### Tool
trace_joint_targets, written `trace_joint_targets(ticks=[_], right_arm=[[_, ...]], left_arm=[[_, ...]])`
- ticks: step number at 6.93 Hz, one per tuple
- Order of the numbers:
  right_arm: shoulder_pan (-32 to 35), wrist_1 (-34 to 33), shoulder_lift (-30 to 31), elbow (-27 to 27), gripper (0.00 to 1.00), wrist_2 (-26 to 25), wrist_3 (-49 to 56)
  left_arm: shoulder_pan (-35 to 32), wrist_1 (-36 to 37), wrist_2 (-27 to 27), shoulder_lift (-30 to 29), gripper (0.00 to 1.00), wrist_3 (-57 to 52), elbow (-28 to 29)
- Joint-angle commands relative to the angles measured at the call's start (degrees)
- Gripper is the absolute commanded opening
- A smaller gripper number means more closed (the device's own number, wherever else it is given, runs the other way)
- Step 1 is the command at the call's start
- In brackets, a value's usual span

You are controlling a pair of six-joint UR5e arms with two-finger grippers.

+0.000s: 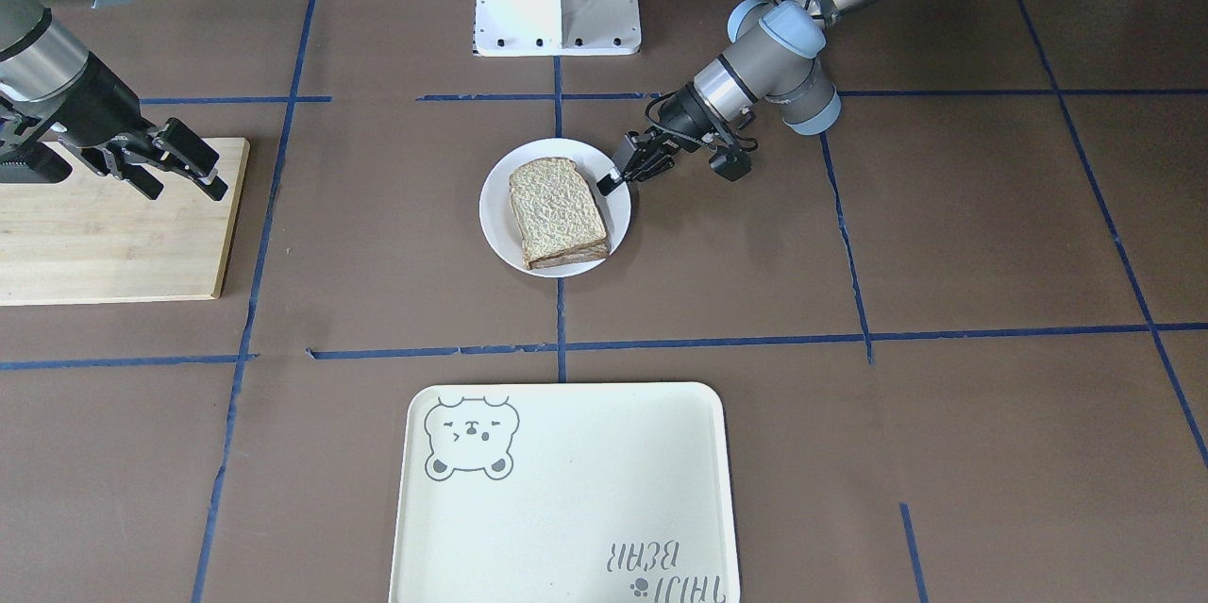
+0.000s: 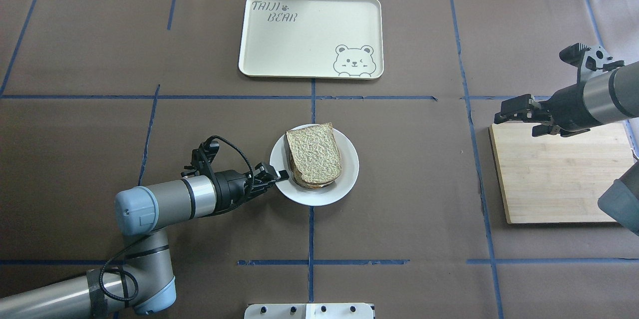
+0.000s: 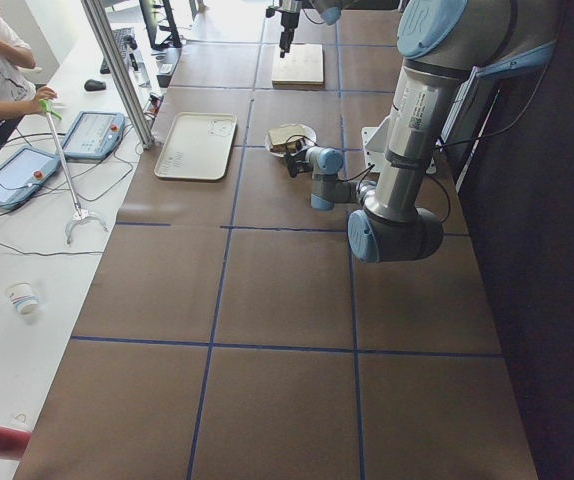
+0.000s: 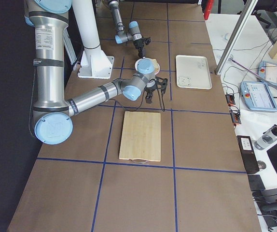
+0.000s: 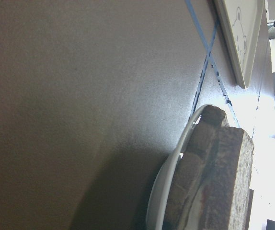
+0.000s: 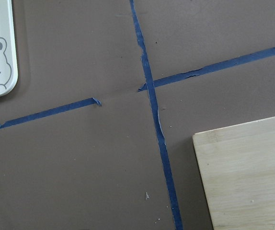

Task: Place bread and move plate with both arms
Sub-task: 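Slide the plate with the left gripper onto the cream tray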

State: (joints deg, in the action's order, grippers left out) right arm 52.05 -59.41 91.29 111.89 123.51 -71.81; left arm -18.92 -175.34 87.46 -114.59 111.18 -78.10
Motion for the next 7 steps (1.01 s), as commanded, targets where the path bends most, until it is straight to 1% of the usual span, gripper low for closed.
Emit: trace_joint_targets(ticks=[1, 2, 4, 5, 6, 7], right_arm=[[0.15, 0.0, 0.03, 0.08, 0.99, 0.15, 0.0], [0.33, 0.09, 0.47, 0.25, 0.99, 0.24, 0.0], [0.94, 0.53, 3.36, 1.91, 0.99, 0.59, 0.09], [1.21, 0.53, 4.42, 2.71, 0.99, 0.59, 0.0], [1.3, 0.53, 4.69, 2.8, 0.99, 0.59, 0.0], [1.56, 0.53, 5.65, 3.76, 0.99, 0.51, 0.0]], left_arm=[[-0.07, -0.61, -1.93, -0.29, 0.07, 2.71, -0.56], [-0.94, -0.61, -4.99, -2.29, 0.06, 3.51, -0.48], [-7.15, 1.04, -6.69, -5.54, 0.05, 7.98, 0.57], [-10.75, 6.02, -6.69, -8.69, 0.06, 10.18, 2.49], [-12.96, 8.94, -6.78, -11.07, 0.05, 10.81, 5.12], [-13.94, 8.97, -6.87, -15.1, 0.06, 10.9, 11.24]])
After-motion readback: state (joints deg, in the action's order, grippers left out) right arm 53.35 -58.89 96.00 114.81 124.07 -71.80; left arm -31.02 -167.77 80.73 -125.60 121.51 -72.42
